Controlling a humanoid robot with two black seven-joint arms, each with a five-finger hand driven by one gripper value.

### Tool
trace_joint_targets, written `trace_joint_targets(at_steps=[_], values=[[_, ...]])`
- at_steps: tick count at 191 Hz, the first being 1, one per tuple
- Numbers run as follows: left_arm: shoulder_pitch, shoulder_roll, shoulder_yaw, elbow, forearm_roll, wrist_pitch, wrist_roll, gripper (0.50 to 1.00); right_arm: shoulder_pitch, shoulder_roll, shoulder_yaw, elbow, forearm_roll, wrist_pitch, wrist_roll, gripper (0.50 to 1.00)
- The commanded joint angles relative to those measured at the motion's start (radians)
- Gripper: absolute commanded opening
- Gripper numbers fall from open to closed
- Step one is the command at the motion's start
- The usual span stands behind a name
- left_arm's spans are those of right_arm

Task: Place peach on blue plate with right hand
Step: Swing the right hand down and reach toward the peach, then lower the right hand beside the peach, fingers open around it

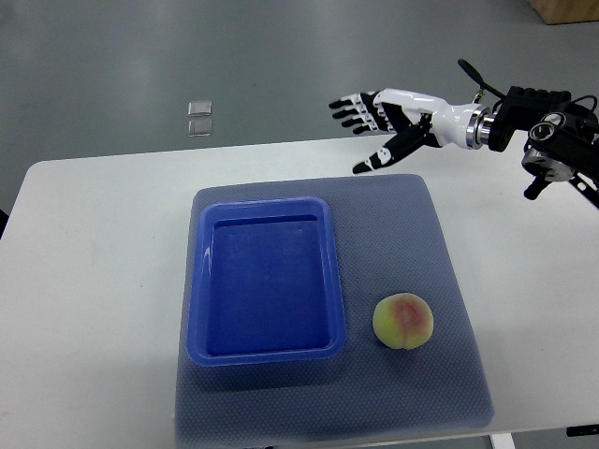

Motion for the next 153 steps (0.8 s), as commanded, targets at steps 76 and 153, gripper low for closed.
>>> trace_joint_targets(at_steps=[76,153], values=[[-0.007,0.0,-0.002,-0.004,0.003,0.0,-0.001,1.0,0.557,-0.329,-0.569,0.564,-0.019,0.107,-0.138,0.93],[-0.01,0.0,-0.002,-0.002,0.001,0.0,0.0,1.0,0.376,-0.328,-0.571,0.598,-0.005,-0.1,-0.153,0.928]])
